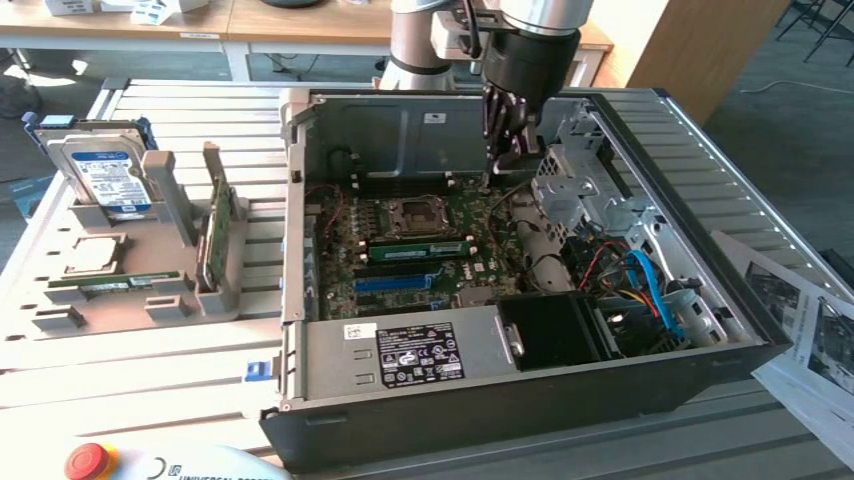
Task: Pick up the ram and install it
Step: 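Press down the ram until it locks into place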
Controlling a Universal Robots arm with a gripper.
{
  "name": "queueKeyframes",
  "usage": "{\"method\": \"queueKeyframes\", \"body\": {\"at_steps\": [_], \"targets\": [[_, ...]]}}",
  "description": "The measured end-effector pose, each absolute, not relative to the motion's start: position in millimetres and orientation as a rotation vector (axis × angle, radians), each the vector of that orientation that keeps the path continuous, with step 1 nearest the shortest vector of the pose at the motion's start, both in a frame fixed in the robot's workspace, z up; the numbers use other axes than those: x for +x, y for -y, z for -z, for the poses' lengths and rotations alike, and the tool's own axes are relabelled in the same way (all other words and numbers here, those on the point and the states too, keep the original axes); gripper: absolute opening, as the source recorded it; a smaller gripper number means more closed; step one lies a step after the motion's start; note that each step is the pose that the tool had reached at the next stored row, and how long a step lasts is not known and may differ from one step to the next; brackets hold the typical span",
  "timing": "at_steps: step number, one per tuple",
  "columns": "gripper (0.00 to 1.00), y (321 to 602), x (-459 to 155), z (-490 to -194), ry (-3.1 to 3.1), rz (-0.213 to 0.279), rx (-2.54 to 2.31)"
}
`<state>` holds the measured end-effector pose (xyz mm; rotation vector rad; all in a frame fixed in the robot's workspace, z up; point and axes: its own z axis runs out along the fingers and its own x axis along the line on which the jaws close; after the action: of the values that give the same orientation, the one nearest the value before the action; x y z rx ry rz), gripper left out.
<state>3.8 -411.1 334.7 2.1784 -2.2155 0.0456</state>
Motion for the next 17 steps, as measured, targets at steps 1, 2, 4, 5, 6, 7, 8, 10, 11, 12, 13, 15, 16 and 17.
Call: {"method": "queueKeyframes", "body": {"at_steps": [1,2,4,5,6,7,8,10,11,12,13,15,16,17], "targets": [[0.11,411,4,-334,2.216,-0.046,2.179],[0.11,411,4,-333,2.216,-0.046,2.179],[0.11,411,4,-332,2.217,-0.048,2.180],[0.11,411,4,-331,2.217,-0.049,2.180],[0.11,411,4,-330,2.218,-0.050,2.180],[0.11,411,4,-329,2.218,-0.051,2.181],[0.11,411,4,-328,2.218,-0.052,2.181],[0.11,411,4,-326,2.220,-0.054,2.182],[0.11,411,4,-324,2.220,-0.055,2.182],[0.11,411,4,-323,2.221,-0.057,2.183],[0.11,411,4,-322,2.221,-0.058,2.183],[0.11,411,4,-319,2.222,-0.060,2.184],[0.11,411,4,-318,2.223,-0.061,2.185],[0.11,411,4,-316,2.223,-0.062,2.185]]}}
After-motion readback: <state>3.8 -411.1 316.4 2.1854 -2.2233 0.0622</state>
